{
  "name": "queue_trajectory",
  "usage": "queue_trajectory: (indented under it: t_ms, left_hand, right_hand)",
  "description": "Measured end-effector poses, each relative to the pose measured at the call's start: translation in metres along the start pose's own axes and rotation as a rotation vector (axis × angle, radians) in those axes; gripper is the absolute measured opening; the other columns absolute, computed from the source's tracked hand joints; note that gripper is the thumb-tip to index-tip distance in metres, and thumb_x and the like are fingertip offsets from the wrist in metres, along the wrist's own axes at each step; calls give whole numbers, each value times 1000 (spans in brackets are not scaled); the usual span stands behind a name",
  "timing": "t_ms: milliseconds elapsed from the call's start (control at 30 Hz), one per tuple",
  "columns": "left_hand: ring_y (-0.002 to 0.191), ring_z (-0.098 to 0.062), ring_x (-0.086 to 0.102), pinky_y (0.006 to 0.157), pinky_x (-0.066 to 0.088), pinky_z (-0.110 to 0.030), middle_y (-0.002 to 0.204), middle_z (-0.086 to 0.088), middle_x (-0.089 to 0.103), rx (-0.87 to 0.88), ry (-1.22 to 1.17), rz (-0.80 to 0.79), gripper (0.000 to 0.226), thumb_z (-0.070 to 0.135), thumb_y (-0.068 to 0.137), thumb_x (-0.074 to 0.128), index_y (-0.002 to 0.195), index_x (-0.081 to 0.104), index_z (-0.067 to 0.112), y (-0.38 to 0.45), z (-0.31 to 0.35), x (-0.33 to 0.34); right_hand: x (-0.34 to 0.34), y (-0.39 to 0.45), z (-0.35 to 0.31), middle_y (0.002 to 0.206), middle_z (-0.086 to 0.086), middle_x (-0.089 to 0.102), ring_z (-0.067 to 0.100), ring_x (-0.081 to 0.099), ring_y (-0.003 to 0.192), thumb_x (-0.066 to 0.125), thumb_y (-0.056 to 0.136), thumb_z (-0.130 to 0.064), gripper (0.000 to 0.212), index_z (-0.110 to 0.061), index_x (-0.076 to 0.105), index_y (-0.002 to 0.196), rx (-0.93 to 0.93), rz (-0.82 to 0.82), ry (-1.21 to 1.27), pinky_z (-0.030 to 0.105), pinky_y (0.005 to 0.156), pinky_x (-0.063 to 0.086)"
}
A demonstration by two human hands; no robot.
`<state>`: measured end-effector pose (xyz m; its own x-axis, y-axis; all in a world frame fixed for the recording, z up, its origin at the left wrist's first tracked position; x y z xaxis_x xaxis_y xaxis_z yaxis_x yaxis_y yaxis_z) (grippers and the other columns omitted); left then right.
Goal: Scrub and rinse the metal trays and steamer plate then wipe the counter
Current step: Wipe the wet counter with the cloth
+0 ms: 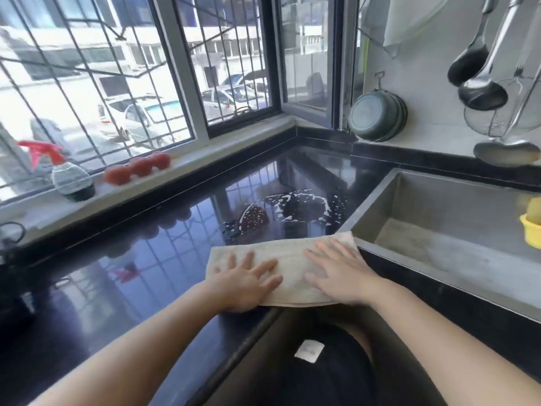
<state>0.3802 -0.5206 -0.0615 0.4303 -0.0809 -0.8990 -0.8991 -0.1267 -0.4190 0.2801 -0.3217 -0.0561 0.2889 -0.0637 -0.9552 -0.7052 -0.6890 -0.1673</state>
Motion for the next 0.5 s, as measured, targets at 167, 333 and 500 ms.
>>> queue_trajectory:
  t_ms: [167,333,500]
  left_hand:
    - [140,-42,41,107,35,-59,156,-6,41,-335,-71,167,61,60,96,5,145,37,40,-36,-30,5]
    - [156,-36,10,123,6,-61,166,-10,20,-488,-453,341,67,78,92,18,146,30,40,-28,-53,29]
    - [155,-35,16,127,11,-51,164,-16,23,-389,-403,358,74,85,86,19,148,26,46,10,-97,16]
  right_hand:
    - [18,22,-89,168,0,12,27,4,154,20,99,-68,62,-45,21,156,-98,-33,-41,50,124,0]
    - [21,33,-107,156,5,29,37,24,142,23,100,-63,54,-42,35,148,63,108,-66,55,120,13]
    - [20,45,-106,159,12,21,46,16,141,22,98,-68,66,-33,26,154,242,117,-69,60,119,8]
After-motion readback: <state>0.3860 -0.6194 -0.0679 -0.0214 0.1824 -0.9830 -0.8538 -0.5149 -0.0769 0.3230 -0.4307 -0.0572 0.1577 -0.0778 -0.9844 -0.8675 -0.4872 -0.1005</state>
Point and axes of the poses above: each hand's wrist, its own y-axis towards the middle knuckle, its own x-axis out of the palm, z = x × y, the point moved 4 cm from there along y, towards the middle knuckle
